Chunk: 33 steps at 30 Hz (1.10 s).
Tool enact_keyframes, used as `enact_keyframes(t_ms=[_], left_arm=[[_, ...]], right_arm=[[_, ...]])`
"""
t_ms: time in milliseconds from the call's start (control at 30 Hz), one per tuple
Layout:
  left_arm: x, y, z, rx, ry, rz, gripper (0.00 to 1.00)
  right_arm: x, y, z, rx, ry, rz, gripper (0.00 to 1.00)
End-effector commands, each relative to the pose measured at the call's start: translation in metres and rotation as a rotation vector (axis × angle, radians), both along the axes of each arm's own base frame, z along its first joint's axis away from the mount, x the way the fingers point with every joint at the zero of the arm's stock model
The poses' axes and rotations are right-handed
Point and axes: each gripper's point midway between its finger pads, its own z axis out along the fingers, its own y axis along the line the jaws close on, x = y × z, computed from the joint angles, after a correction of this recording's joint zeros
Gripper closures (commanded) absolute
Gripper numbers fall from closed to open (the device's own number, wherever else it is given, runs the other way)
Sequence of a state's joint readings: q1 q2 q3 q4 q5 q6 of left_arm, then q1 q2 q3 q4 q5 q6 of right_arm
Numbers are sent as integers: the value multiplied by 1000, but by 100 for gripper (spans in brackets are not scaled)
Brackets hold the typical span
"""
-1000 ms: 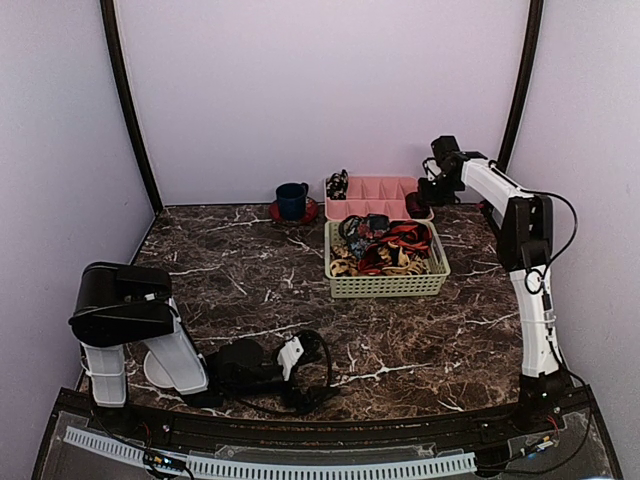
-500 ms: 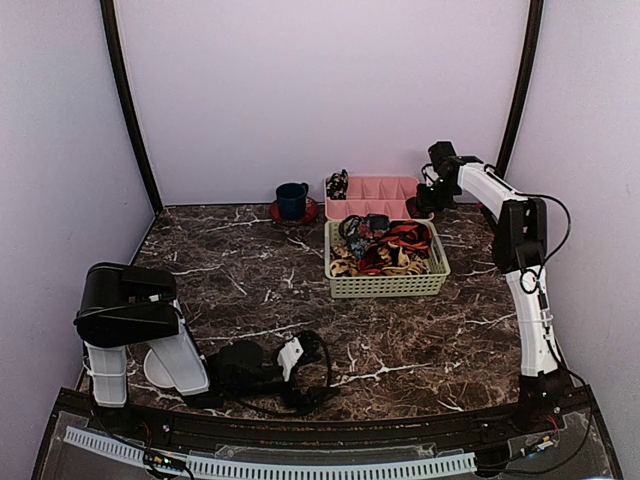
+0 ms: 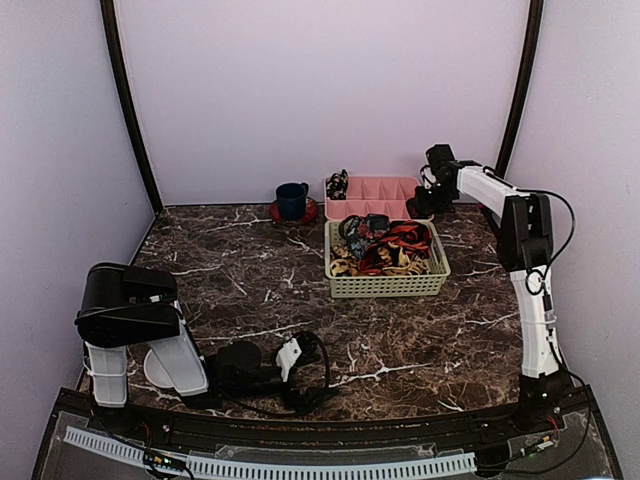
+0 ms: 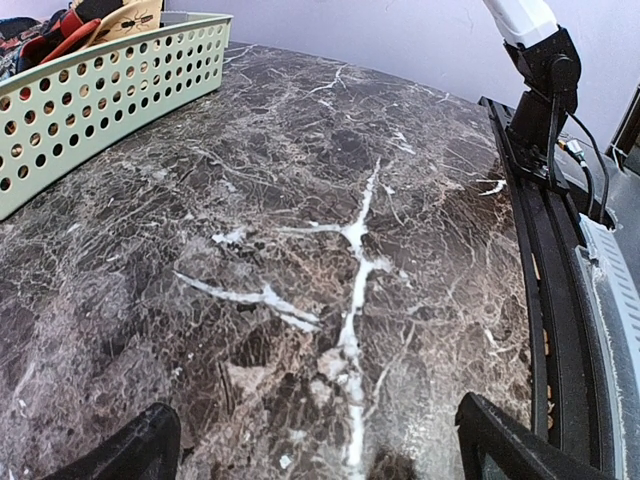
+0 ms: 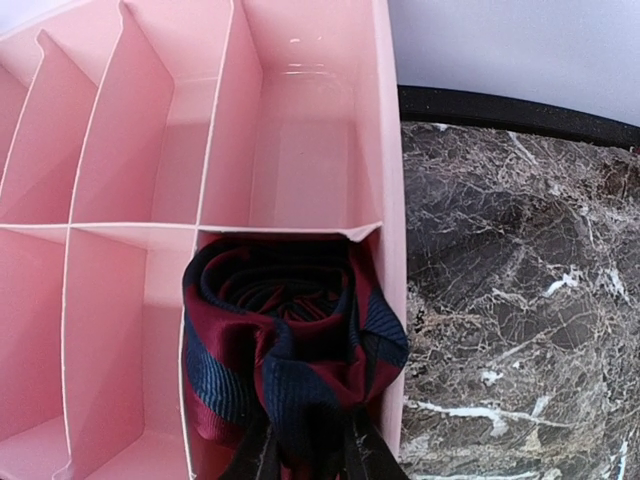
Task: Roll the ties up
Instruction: Place the tie in the storage box.
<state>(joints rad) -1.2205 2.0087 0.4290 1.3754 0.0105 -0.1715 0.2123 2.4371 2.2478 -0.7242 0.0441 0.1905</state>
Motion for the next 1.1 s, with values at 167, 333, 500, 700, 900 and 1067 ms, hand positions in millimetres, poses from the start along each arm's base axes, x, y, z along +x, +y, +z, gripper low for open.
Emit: enact_keyframes(t_ms=[167, 333, 500, 700, 900, 1067], left_arm=[[-1, -2, 6, -28, 4, -7, 1], [0, -3, 5, -22, 5, -7, 1], [0, -4, 1, -14, 8, -6, 1], [1, -3, -2, -9, 11, -1, 1], [2, -1, -4, -3, 11, 8, 1], [3, 2, -6, 0, 14, 14, 1]], right_arm=[[8, 7, 51, 22, -151, 11, 67], [11, 8, 57, 32, -178, 10, 66], [15, 13, 55, 44, -191, 25, 67], [22, 20, 49, 62, -193, 38, 67], [27, 24, 34, 61, -172, 44, 71], [27, 29, 10, 58, -127, 67, 80]])
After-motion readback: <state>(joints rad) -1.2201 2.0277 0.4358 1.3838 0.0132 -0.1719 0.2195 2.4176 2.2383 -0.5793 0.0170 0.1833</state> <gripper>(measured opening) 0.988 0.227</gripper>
